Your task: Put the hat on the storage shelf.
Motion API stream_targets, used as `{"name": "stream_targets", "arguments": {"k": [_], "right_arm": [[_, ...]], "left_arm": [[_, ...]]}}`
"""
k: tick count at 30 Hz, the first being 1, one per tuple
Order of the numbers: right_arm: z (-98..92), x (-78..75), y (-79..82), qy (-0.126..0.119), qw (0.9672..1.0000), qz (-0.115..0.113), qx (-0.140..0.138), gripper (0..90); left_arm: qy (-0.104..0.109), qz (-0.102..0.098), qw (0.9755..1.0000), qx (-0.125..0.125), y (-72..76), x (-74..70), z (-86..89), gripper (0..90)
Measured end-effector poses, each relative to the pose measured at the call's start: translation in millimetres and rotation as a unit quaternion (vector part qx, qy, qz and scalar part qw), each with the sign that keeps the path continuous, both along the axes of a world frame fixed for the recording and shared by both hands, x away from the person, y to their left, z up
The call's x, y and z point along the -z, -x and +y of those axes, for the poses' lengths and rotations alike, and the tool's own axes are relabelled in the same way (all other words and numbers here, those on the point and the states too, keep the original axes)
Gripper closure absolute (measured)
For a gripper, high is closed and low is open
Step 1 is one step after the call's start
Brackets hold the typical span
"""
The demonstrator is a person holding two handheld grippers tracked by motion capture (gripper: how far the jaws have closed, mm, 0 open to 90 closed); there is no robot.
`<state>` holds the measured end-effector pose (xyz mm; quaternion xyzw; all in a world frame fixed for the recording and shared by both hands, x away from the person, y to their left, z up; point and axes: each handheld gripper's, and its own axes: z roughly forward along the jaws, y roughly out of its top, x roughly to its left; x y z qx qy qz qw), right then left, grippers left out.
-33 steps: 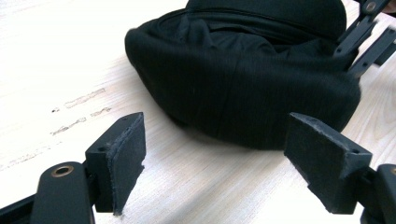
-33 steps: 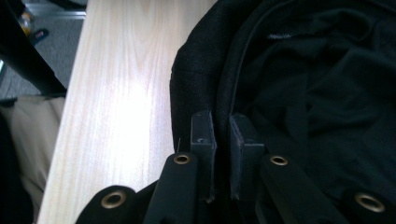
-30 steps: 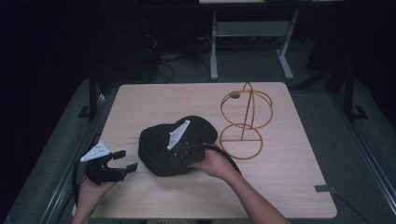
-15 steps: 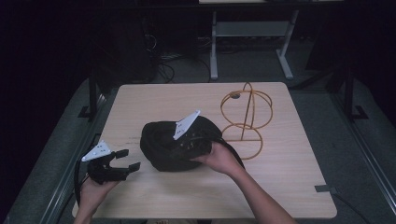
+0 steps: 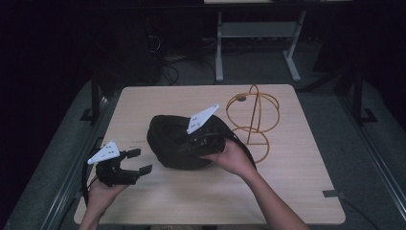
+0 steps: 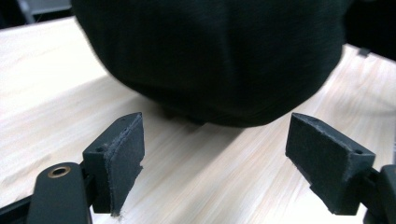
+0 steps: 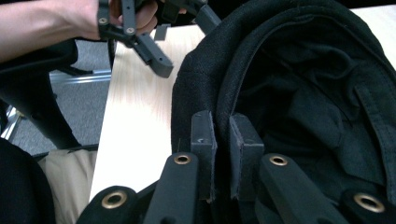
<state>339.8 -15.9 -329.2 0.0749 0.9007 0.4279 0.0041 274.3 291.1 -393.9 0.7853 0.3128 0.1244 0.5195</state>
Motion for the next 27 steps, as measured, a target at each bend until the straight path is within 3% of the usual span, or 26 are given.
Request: {"name": "stream_targets", "arguments": {"k": [6, 15, 22, 25, 27], "right_arm": [[-2.5, -9.4, -1.5, -0.006, 1.0, -0.003, 0.004, 81.8], [-3.8, -12.9, -3.0, -0.021, 0.9997, 0.004, 0.007, 81.7], [-3.8, -14.2, -2.5, -0.03, 0.9995, 0.012, 0.005, 81.8], [-4.1, -15.3, -2.0, -0.034, 0.9994, 0.011, 0.001, 82.0], [-4.3, -16.3, -1.3, -0.035, 0.9993, 0.013, 0.001, 82.0]], "left_arm": [[0.006, -0.018, 0.9997, 0.018, -3.4, -10.3, -11.9, 17.4], [0.018, -0.013, 0.9993, 0.031, -14.9, -14.4, -27.6, 19.2], [0.0, -0.021, 0.9991, 0.038, -21.0, -10.3, -43.3, 20.3], [-0.01, -0.035, 0.9987, 0.037, -22.1, -9.8, -48.2, 28.5], [-0.012, -0.047, 0.9982, 0.036, -22.8, -10.5, -50.4, 39.6]]}}
